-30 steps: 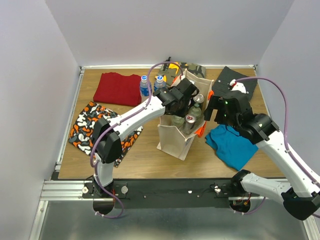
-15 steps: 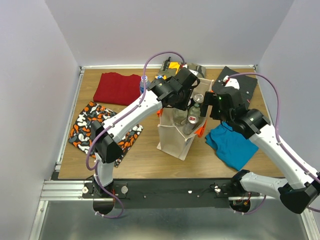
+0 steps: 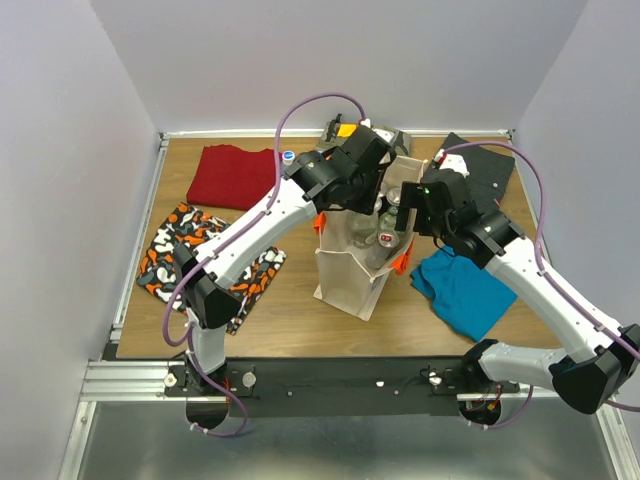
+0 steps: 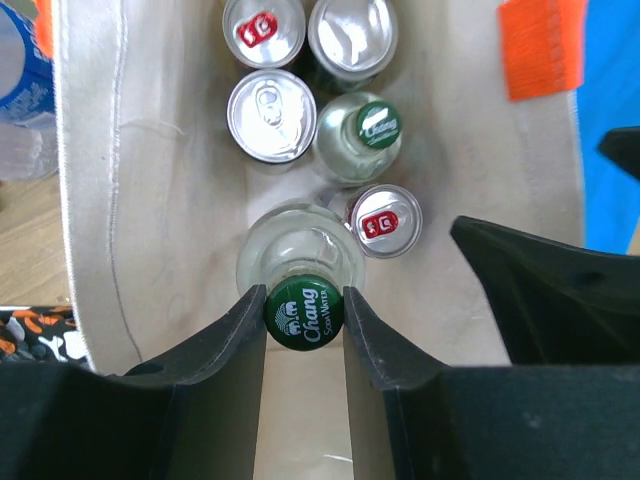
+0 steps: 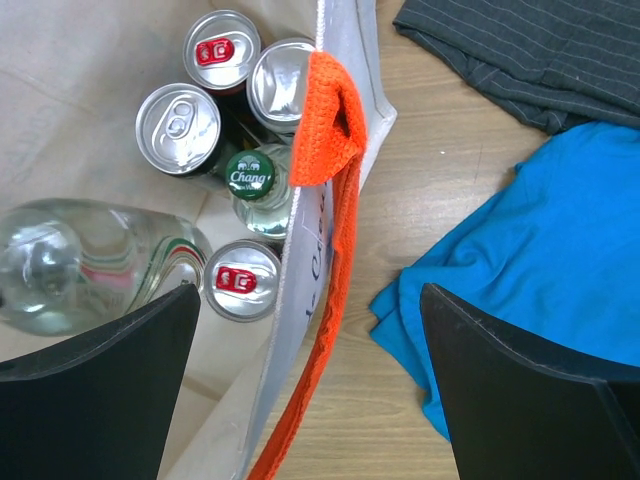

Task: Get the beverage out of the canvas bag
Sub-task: Take out the drink from the canvas bag, then place the drink at the center of the board.

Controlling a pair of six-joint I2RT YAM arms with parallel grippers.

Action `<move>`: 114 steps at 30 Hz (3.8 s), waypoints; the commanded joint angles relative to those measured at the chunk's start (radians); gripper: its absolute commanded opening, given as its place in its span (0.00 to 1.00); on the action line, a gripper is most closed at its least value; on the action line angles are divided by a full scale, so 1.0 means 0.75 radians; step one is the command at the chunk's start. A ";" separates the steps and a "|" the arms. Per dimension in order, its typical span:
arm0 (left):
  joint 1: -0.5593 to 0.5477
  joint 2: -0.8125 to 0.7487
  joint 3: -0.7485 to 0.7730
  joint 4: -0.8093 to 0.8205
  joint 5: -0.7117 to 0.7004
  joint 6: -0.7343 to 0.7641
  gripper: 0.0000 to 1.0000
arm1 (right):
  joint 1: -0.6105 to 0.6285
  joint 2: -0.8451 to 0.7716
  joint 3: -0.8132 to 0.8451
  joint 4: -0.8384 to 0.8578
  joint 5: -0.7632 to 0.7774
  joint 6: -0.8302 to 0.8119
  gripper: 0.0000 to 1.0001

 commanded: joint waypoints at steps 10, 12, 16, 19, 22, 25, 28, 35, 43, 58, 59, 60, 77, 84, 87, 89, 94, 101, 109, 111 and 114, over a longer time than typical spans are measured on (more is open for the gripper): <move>0.023 -0.237 0.198 0.111 -0.073 0.020 0.00 | -0.008 -0.026 0.048 -0.001 0.059 0.042 1.00; 0.029 -0.246 0.215 0.115 -0.081 0.037 0.00 | -0.008 -0.056 0.038 -0.005 0.049 0.055 1.00; 0.048 -0.276 0.235 0.129 -0.051 0.037 0.00 | -0.006 -0.067 0.005 0.015 0.027 0.053 1.00; 0.050 -0.307 0.231 0.166 -0.026 0.028 0.00 | -0.006 -0.056 0.007 0.020 0.021 0.043 1.00; 0.064 -0.325 0.246 0.187 -0.042 0.020 0.00 | -0.006 -0.050 0.009 0.036 0.014 0.026 1.00; 0.089 -0.340 0.262 0.168 -0.099 -0.002 0.00 | -0.006 -0.046 0.015 0.040 0.014 0.020 1.00; 0.115 -0.385 0.217 0.176 -0.206 -0.004 0.00 | -0.008 -0.050 0.011 0.038 0.016 0.030 1.00; 0.215 -0.432 0.217 0.215 -0.222 0.026 0.00 | -0.006 -0.058 -0.009 0.052 -0.006 0.038 1.00; 0.266 -0.495 0.142 0.272 -0.306 0.045 0.00 | -0.006 -0.052 -0.007 0.060 -0.014 0.026 1.00; 0.399 -0.634 -0.478 0.587 -0.343 0.084 0.00 | -0.006 -0.110 -0.030 0.067 0.000 0.016 1.00; 0.406 -0.626 -0.494 0.594 -0.347 0.084 0.00 | -0.006 -0.101 -0.025 0.069 -0.002 -0.002 1.00; 0.414 -0.622 -0.497 0.606 -0.347 0.086 0.00 | -0.006 -0.093 -0.011 0.069 -0.008 -0.015 1.00; 0.444 -0.502 -0.728 0.788 -0.378 0.104 0.00 | -0.006 0.028 0.310 0.032 -0.063 -0.207 1.00; 0.461 -0.438 -0.771 0.847 -0.390 0.092 0.00 | -0.006 0.048 0.386 -0.003 -0.073 -0.217 1.00; 0.477 -0.405 -0.797 0.882 -0.357 0.080 0.00 | -0.006 0.044 0.380 -0.005 -0.076 -0.213 1.00; 0.483 -0.379 -0.810 0.898 -0.353 0.079 0.00 | -0.006 0.038 0.371 -0.007 -0.076 -0.207 1.00; 0.502 -0.332 -0.840 0.956 -0.329 0.073 0.00 | -0.006 0.040 0.363 -0.009 -0.078 -0.195 1.00; 0.530 -0.256 -0.844 0.997 -0.298 0.059 0.00 | -0.006 0.058 0.357 -0.005 -0.082 -0.187 1.00; 0.539 -0.238 -0.873 1.021 -0.316 0.065 0.00 | -0.008 0.077 0.351 0.001 -0.082 -0.172 1.00; 0.547 -0.229 -0.879 1.037 -0.308 0.055 0.00 | -0.006 0.085 0.349 0.005 -0.086 -0.170 1.00; 0.557 -0.231 -0.885 1.070 -0.296 0.030 0.00 | -0.006 0.095 0.349 0.003 -0.094 -0.172 1.00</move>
